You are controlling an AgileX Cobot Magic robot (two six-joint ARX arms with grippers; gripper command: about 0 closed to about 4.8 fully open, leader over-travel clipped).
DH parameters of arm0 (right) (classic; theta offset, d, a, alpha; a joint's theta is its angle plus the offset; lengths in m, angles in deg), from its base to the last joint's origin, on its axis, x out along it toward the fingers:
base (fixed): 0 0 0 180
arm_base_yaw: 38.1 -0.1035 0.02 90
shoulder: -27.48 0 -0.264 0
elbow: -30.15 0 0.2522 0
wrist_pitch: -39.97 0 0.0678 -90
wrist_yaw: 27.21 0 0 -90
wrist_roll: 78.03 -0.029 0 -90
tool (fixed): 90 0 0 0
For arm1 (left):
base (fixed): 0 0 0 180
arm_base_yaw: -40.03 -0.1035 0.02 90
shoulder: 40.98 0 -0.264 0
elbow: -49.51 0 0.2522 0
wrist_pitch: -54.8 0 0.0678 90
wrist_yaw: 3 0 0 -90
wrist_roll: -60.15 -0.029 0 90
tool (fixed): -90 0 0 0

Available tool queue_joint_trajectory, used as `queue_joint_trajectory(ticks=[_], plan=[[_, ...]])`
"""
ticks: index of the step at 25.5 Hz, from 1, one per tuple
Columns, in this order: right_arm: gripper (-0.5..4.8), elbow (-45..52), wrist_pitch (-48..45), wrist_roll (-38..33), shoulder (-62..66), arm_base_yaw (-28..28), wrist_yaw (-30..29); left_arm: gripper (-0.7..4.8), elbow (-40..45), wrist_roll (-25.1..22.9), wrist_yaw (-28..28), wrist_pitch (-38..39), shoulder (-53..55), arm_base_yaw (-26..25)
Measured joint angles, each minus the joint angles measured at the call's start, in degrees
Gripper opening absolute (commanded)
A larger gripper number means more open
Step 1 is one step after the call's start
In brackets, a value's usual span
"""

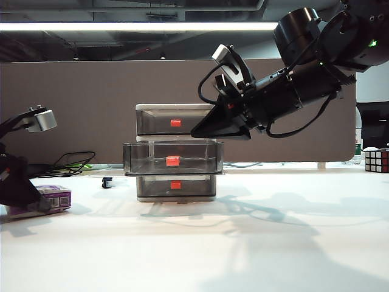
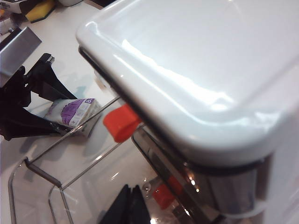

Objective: Open the second layer of the drawer on the table, pick up a pack of napkins on the table and put it in, and finally close the drawer.

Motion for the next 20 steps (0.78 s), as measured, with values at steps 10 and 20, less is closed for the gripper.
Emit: queue_joint_trajectory(ticks=[10,20], plan=[[-0.05,0.0,0.0,0.13,0.0,0.04,0.0,2.19,-6.6,2.36,-0.81,6.43,-12.83,5.42],[-0.05,0.02,-0.09,0.07,-0.17,0.04,0.0,2.19,-12.81,1.05,0.26,6.27,-11.65,22.36]])
